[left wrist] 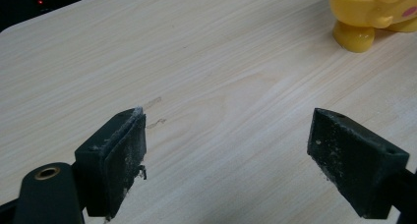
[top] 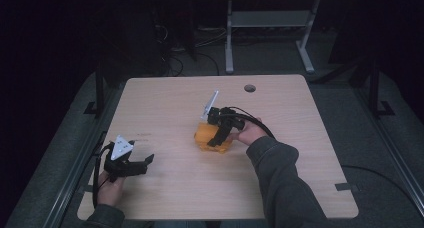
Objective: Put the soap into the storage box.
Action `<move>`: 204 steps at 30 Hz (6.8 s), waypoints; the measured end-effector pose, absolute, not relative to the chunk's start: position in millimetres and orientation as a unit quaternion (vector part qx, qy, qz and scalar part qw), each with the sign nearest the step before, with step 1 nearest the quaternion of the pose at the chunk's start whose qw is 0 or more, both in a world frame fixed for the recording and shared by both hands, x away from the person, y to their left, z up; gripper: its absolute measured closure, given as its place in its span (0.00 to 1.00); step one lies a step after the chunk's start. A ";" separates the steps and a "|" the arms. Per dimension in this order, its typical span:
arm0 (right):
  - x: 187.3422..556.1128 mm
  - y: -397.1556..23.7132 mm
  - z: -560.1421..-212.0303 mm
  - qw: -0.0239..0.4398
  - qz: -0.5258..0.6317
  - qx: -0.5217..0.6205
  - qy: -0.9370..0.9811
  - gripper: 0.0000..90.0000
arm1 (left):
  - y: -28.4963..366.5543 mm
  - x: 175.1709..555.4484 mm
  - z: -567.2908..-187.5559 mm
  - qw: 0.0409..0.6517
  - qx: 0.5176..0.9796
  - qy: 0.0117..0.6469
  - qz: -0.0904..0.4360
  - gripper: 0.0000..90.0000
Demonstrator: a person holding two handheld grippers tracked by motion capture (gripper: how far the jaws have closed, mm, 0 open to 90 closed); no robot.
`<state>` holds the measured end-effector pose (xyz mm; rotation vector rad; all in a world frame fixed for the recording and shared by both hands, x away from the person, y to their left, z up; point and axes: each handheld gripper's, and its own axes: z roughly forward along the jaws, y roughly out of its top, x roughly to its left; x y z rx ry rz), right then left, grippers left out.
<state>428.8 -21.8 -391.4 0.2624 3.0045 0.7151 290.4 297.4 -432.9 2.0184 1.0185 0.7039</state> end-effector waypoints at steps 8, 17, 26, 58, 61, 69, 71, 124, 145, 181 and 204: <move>428.5 -22.1 -390.7 0.019 0.233 0.087 0.968 0.21 | 297.3 290.5 -433.0 0.378 0.789 0.398 0.275 0.16; 427.2 -22.9 -389.1 0.019 0.234 0.091 0.968 0.21 | 296.9 290.6 -433.1 0.378 0.790 0.398 0.275 0.16; 426.1 -24.6 -387.6 0.024 0.240 0.090 0.966 0.20 | 296.8 290.6 -433.2 0.378 0.789 0.398 0.275 0.16; 415.6 -48.6 -364.3 0.050 0.260 0.099 0.959 0.22 | 295.9 290.7 -433.4 0.378 0.790 0.396 0.276 0.16; 414.9 -51.1 -363.4 0.051 0.261 0.103 0.958 0.22 | 295.9 290.7 -433.3 0.377 0.791 0.396 0.276 0.16; 412.9 -58.0 -361.3 0.055 0.264 0.109 0.957 0.22 | 295.9 290.7 -433.4 0.377 0.791 0.396 0.276 0.16; 412.3 -60.3 -360.2 0.056 0.265 0.110 0.956 0.23 | 295.8 290.7 -433.4 0.377 0.791 0.396 0.276 0.16; 393.7 -124.4 -362.3 0.067 0.274 0.164 0.945 0.24 | 294.3 290.6 -434.2 0.374 0.793 0.395 0.275 0.16; 382.9 -152.3 -374.0 0.061 0.278 0.194 0.939 0.24 | 294.2 290.5 -434.4 0.374 0.793 0.395 0.276 0.16; 349.1 -213.1 -407.0 0.056 0.290 0.251 0.922 0.24 | 293.5 290.6 -436.3 0.369 0.796 0.394 0.274 0.16; 317.7 -248.6 -432.6 0.056 0.309 0.293 0.903 0.24 | 291.6 288.8 -438.6 0.372 0.795 0.393 0.275 0.16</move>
